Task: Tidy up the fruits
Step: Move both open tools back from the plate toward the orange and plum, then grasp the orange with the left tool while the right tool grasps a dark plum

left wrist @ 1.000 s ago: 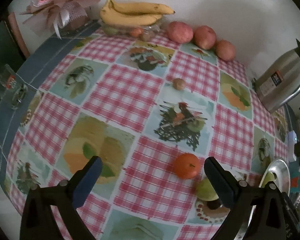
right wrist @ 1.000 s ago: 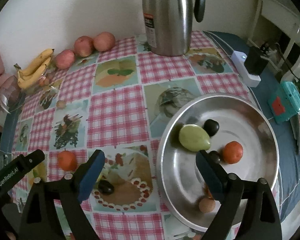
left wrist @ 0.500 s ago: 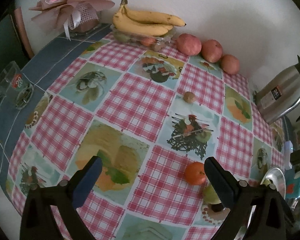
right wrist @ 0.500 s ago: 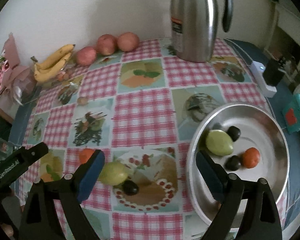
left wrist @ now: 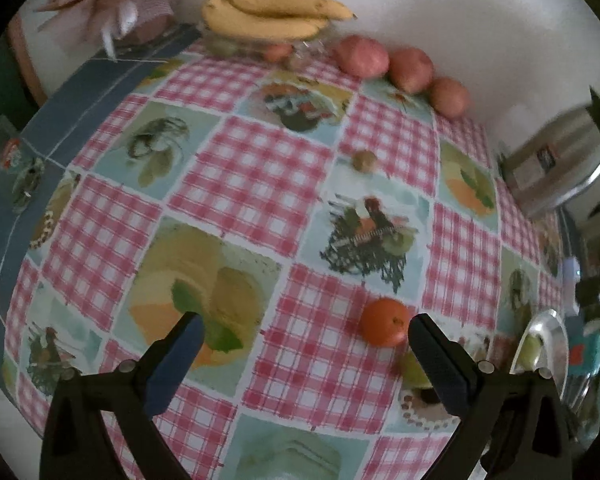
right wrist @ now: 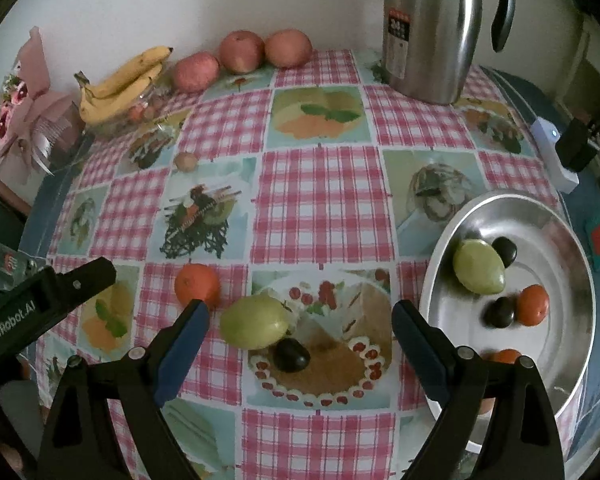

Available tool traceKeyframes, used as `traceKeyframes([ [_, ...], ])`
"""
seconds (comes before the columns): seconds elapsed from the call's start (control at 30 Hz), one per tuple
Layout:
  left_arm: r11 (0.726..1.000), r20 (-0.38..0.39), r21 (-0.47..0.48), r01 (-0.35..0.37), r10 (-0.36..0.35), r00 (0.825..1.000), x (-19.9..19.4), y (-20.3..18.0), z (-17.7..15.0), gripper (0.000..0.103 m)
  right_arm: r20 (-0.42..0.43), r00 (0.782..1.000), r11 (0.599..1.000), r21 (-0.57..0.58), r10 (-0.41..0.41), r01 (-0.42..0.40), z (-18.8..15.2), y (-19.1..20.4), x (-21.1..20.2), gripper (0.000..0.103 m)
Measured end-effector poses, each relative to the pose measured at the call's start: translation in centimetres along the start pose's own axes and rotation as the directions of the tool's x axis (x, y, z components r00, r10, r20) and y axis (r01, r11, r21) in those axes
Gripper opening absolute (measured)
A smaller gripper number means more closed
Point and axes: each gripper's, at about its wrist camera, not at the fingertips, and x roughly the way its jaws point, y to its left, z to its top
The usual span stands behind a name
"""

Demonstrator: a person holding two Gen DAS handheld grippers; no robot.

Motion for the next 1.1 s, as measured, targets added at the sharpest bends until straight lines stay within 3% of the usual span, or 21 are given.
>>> traceKeyframes([
  [0.23, 0.999, -0.076, 0.035, 0.000, 0.002, 0.997, 1.7, -0.9, -0.7, 0.103, -0.060, 0.998, 0.999, -0.018, -0.033, 0.032, -1.0, 0.0, 1.1, 0.089],
  [0.3, 0.999, -0.093, 0.034, 0.001, 0.002, 0.996, 2.0, -1.0, -0.8, 0.103, -0.076, 0.997, 0.999, -0.025, -0.034, 0.032, -1.4, 0.1, 1.3, 0.075],
  [0.5, 1.000, -0.126, 0.023, 0.009, -0.006, 0.992, 2.5, -1.1, -1.0, 0.103, -0.136, 0.991, 1.000, -0.028, -0.016, 0.013, -2.0, 0.2, 2.5, 0.056],
  [0.97, 0.998, -0.153, 0.010, 0.064, -0.061, 0.986, 3.7, -2.0, -0.9, 0.097, -0.214, 0.977, 0.999, -0.028, 0.021, -0.028, -2.9, 0.3, 4.5, 0.041],
  [1.1, 0.996, -0.154, 0.004, 0.093, -0.091, 0.984, 4.1, -2.4, -0.8, 0.092, -0.217, 0.976, 0.999, -0.034, 0.028, -0.036, -2.8, 0.6, 4.9, 0.030],
])
